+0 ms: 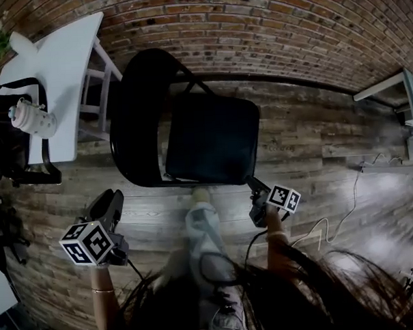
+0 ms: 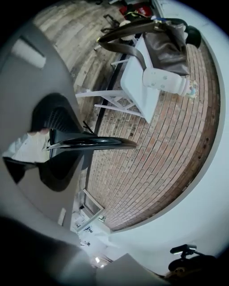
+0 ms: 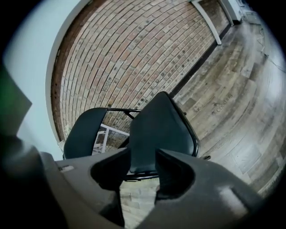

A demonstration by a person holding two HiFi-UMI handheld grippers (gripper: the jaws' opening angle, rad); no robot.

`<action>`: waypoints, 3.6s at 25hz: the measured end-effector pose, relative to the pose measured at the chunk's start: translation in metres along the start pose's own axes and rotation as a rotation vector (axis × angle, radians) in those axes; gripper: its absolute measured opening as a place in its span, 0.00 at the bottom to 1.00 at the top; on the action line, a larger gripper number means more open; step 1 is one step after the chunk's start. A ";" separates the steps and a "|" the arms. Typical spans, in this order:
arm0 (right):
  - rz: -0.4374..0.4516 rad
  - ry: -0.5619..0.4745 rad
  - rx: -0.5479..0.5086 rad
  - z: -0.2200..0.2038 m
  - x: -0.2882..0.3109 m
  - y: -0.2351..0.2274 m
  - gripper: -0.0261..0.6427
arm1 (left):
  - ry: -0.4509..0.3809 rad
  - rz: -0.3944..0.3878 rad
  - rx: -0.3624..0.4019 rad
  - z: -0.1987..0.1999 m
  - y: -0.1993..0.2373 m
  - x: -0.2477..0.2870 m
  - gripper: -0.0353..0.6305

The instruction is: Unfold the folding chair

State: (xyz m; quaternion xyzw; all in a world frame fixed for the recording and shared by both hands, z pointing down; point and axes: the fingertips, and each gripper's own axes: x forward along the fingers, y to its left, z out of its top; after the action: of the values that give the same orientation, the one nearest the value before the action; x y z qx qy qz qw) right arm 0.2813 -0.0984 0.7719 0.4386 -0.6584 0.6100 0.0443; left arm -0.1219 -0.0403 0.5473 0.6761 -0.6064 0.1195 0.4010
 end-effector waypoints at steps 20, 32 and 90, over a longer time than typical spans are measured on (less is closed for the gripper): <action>0.073 -0.030 -0.295 -0.059 -0.131 0.144 0.17 | -0.153 -0.153 -0.096 -0.058 -0.034 -0.173 0.19; 0.176 -0.068 -0.426 -0.107 -0.190 0.228 0.08 | -0.171 -0.183 -0.124 -0.085 -0.043 -0.237 0.15; 0.066 -0.388 -0.816 -0.207 -0.435 0.287 0.04 | -0.147 -0.427 0.103 -0.152 -0.244 -0.360 0.05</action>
State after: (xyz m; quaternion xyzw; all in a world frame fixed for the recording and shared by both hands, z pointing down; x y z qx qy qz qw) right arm 0.2671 0.2663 0.3459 0.4703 -0.8548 0.2080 0.0698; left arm 0.0664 0.3109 0.3158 0.8157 -0.4700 0.0132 0.3370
